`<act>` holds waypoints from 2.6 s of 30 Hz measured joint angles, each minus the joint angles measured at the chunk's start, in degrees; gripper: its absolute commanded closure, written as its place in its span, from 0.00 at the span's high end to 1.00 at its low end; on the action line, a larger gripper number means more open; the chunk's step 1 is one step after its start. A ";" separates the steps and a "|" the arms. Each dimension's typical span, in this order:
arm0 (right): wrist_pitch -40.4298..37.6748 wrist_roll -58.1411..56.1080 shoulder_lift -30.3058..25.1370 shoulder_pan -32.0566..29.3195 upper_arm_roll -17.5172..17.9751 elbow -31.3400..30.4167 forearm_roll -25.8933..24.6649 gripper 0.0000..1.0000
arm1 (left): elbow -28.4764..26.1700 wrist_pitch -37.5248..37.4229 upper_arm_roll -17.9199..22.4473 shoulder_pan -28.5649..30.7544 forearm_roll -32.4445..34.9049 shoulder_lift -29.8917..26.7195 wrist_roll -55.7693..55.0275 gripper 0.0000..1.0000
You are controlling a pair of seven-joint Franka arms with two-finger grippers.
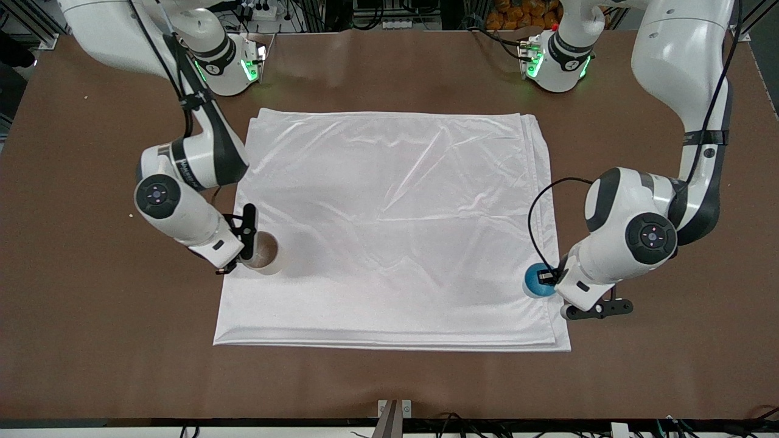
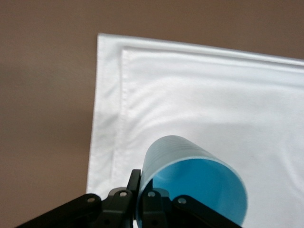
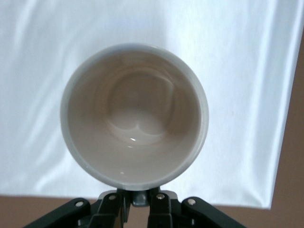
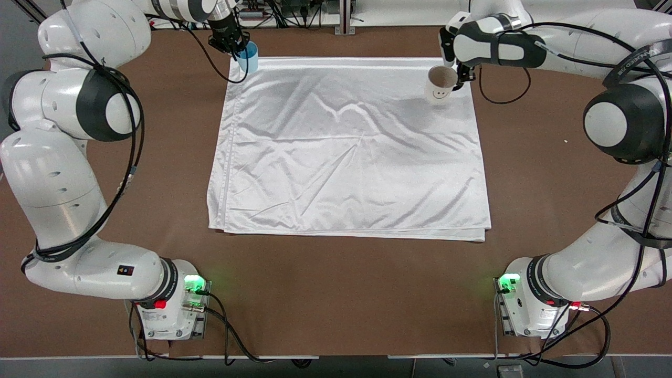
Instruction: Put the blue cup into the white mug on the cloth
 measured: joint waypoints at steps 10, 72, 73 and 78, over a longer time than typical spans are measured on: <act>0.01 11.90 1.80 11.30 -0.05 2.32 -0.10 0.16 | -0.01 -0.61 -2.40 -4.16 0.00 0.00 -7.53 0.00; -23.91 30.91 -13.64 7.57 -2.21 10.16 -0.44 0.84 | -0.23 1.84 -2.30 -24.37 0.07 0.30 -30.33 0.00; -24.44 30.98 -14.36 6.59 -2.30 10.30 -0.44 0.84 | -0.23 2.30 -2.29 -24.64 0.07 0.42 -30.57 0.00; -25.78 31.77 -16.85 1.62 -3.12 10.80 -0.42 0.82 | -0.24 5.21 -2.27 -25.66 0.07 1.42 -31.27 0.00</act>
